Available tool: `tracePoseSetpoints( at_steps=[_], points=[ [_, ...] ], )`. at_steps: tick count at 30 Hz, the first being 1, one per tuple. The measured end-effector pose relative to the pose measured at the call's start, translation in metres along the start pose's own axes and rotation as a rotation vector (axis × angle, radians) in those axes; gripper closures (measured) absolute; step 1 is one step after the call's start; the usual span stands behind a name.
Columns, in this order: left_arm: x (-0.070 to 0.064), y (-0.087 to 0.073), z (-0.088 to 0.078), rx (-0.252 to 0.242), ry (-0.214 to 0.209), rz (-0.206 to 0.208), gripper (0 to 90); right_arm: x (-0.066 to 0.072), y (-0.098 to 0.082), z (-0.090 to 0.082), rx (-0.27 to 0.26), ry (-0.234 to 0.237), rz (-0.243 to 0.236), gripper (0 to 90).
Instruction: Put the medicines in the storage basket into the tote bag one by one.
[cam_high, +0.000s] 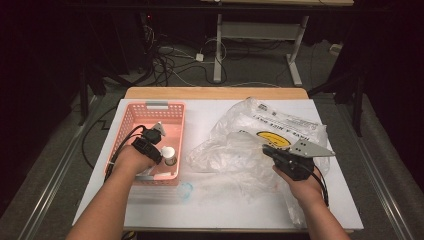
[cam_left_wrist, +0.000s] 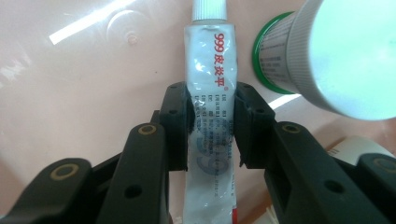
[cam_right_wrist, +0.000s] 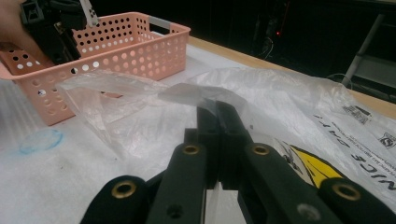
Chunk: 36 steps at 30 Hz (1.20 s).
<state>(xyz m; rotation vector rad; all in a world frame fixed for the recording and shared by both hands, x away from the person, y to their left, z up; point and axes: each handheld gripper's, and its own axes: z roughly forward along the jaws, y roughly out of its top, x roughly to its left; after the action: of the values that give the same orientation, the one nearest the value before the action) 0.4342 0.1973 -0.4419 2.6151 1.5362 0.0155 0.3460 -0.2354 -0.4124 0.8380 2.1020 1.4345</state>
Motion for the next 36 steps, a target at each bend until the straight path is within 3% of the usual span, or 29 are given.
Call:
tracePoseSetpoints(
  at_steps=[6,13,18,28,36],
  points=[
    [0.001,-0.004,-0.005,-0.051,-0.008,-0.011,67.2,-0.001,0.0,0.0,-0.003,0.0,-0.002,90.0],
    [0.003,-0.011,-0.013,-0.145,-0.027,-0.032,67.1,-0.001,0.0,-0.001,-0.003,-0.004,0.003,90.0],
    [0.002,-0.016,-0.018,-0.193,-0.027,-0.02,67.1,-0.001,0.0,-0.001,-0.005,-0.002,0.004,90.0],
    [-0.002,-0.029,-0.03,-0.344,-0.008,-0.002,67.1,-0.001,0.0,-0.002,-0.013,0.003,0.002,90.0],
    [-0.003,-0.042,-0.04,-0.488,-0.018,-0.012,67.1,-0.002,0.001,-0.003,-0.017,0.002,0.001,90.0]
  ],
)
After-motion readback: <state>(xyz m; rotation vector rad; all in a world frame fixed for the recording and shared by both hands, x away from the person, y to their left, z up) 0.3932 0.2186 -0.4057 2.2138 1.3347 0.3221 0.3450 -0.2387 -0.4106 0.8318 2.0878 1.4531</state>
